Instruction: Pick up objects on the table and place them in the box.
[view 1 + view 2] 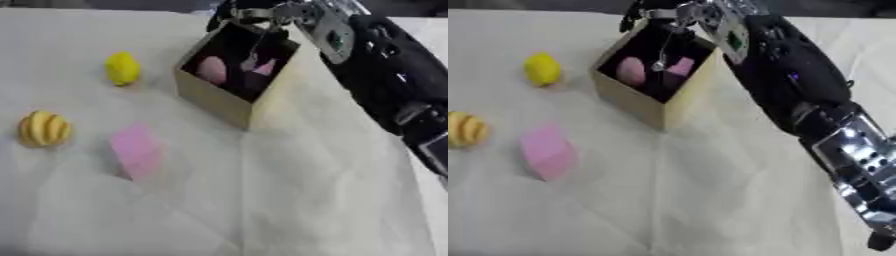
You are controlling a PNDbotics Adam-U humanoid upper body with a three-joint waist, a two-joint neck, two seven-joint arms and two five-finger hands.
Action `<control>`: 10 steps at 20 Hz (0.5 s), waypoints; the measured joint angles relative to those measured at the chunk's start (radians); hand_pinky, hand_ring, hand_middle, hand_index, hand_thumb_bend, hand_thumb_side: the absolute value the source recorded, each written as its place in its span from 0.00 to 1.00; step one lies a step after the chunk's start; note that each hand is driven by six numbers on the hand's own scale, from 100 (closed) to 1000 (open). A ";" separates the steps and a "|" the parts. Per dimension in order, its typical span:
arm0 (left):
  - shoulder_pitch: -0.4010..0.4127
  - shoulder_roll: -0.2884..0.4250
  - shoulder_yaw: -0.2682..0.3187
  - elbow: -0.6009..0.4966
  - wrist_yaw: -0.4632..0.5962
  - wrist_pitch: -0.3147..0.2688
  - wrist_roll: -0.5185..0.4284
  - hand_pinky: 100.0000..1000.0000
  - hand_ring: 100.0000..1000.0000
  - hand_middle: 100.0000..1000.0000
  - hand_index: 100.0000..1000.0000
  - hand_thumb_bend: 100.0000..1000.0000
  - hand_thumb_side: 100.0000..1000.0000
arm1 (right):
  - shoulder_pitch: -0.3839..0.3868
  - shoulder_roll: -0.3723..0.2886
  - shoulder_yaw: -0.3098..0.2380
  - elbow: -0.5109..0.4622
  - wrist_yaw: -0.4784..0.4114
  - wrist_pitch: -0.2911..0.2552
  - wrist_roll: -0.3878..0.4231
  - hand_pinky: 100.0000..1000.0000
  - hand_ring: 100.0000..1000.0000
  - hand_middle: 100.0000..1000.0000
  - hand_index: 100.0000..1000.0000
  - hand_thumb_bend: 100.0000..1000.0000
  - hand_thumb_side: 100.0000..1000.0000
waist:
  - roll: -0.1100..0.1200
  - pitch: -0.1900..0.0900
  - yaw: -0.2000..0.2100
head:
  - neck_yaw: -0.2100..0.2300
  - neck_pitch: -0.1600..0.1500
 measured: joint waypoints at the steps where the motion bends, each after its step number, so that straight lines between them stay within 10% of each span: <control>1: -0.007 0.001 0.000 0.000 -0.001 0.001 -0.001 0.70 0.68 0.61 0.77 0.33 0.59 | 0.007 -0.003 -0.010 -0.018 -0.009 0.006 -0.014 0.88 0.91 0.71 0.83 0.10 0.09 | 0.003 -0.001 0.000 | 0.002 0.000; 10: -0.167 0.143 -0.090 0.089 -0.088 0.063 -0.065 0.74 0.71 0.66 0.80 0.37 0.57 | 0.139 -0.156 -0.198 -0.238 -0.140 -0.019 -0.152 0.87 0.86 0.62 0.75 0.00 0.08 | 0.035 -0.014 -0.025 | 0.032 0.026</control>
